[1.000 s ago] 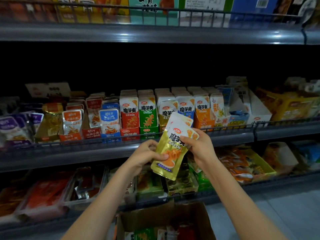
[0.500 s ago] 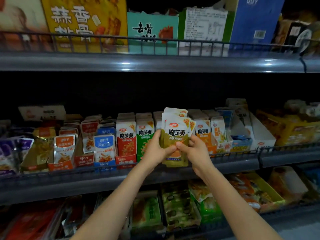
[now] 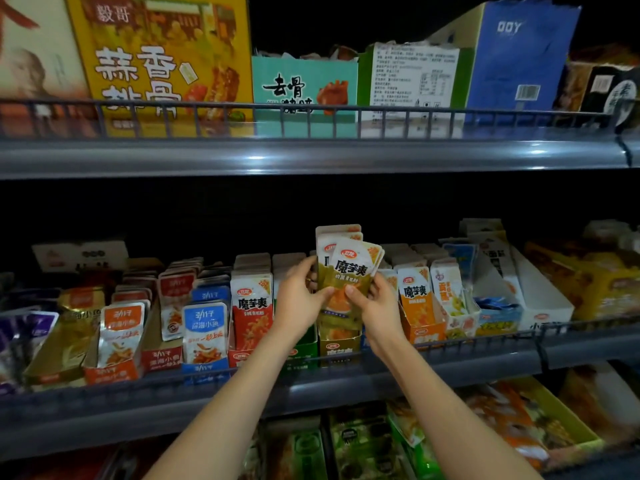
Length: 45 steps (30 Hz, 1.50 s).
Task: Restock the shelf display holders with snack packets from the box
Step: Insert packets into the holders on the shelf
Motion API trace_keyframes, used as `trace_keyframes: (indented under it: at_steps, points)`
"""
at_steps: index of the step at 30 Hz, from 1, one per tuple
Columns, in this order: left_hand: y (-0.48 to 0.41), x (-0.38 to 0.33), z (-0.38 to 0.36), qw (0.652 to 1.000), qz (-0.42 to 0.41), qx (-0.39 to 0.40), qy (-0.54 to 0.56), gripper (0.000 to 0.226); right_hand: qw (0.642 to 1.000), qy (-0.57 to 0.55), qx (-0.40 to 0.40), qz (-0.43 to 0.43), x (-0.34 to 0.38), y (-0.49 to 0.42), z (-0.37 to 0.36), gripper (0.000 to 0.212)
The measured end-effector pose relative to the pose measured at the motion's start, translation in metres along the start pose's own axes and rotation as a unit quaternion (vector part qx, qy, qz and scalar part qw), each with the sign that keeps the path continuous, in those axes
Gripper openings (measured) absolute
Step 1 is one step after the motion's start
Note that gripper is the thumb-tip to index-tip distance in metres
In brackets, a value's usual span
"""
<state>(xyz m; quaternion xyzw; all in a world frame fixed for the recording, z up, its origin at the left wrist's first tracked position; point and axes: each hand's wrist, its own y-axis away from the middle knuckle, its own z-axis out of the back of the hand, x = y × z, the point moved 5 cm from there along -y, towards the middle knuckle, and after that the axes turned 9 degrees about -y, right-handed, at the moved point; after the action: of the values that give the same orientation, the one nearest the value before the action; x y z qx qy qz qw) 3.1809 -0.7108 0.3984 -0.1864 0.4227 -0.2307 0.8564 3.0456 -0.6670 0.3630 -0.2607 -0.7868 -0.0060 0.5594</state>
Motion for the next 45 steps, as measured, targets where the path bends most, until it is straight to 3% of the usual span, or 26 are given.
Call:
trace_keyframes:
  at_steps: [5,14,20,26,33,41,45]
  points:
    - [0.012,0.015,-0.009,0.999,0.013,0.044,-0.002,0.062,1.0,-0.026,0.004,-0.018,-0.018,0.007,0.006,0.044]
    - [0.027,0.014,-0.022,1.0,0.005,0.019,0.021,0.064,0.978,0.203,0.046,0.024,0.007,-0.008,0.017,0.031]
    - [0.022,0.015,-0.027,0.992,-0.015,0.06,-0.113,0.084,0.947,0.31,0.066,0.062,0.006,-0.011,0.021,0.033]
    - [0.024,0.019,-0.036,0.989,-0.024,0.091,-0.117,0.089,0.927,0.366,0.059,0.059,0.008,-0.012,0.022,0.036]
    - [0.025,0.019,-0.039,0.98,-0.059,0.07,-0.177,0.094,0.894,0.44,0.063,0.059,0.013,-0.012,0.013,0.046]
    - [0.027,0.026,-0.025,0.999,0.02,0.044,-0.005,0.08,0.894,0.44,0.08,0.028,0.006,-0.003,0.012,0.045]
    - [0.019,0.024,-0.012,0.999,0.011,0.021,0.034,0.079,0.897,0.432,0.097,0.01,0.007,-0.001,0.014,0.039]
